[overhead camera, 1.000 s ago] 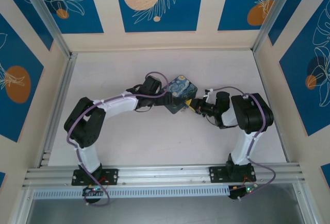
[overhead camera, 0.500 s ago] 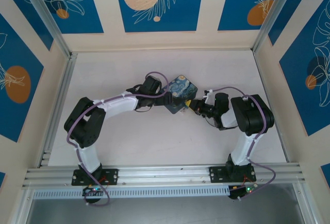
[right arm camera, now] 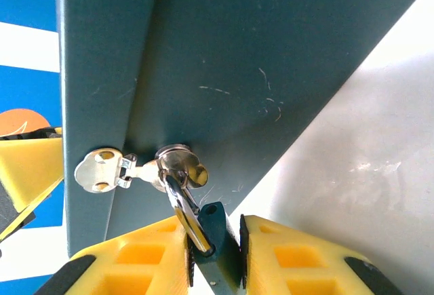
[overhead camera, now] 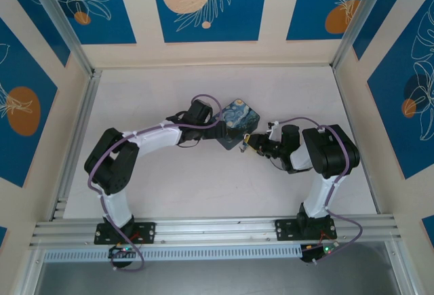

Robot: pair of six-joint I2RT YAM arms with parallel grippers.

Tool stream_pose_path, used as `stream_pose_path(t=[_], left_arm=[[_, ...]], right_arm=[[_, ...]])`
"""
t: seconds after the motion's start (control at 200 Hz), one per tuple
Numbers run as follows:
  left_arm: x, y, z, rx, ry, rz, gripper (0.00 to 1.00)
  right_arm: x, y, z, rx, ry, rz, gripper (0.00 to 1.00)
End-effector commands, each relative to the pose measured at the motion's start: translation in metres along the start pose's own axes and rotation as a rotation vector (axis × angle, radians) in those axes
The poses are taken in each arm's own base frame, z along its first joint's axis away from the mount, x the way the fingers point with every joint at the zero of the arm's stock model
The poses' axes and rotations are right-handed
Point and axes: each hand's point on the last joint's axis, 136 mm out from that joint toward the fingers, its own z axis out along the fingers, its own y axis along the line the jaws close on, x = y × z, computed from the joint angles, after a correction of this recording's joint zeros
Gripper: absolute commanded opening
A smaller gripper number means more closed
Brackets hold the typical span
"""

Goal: Unlock the padlock with the key

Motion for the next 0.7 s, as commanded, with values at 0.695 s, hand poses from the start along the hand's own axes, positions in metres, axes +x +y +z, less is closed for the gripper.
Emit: stream_pose_path(t=[0.695], left_arm=[[0.095, 0.084, 0.012, -0.303, 0.326, 0.040, 0.95]], right_arm=[[0.009, -0.028, -0.006, 0.106, -0.018, 0.061, 0.00]])
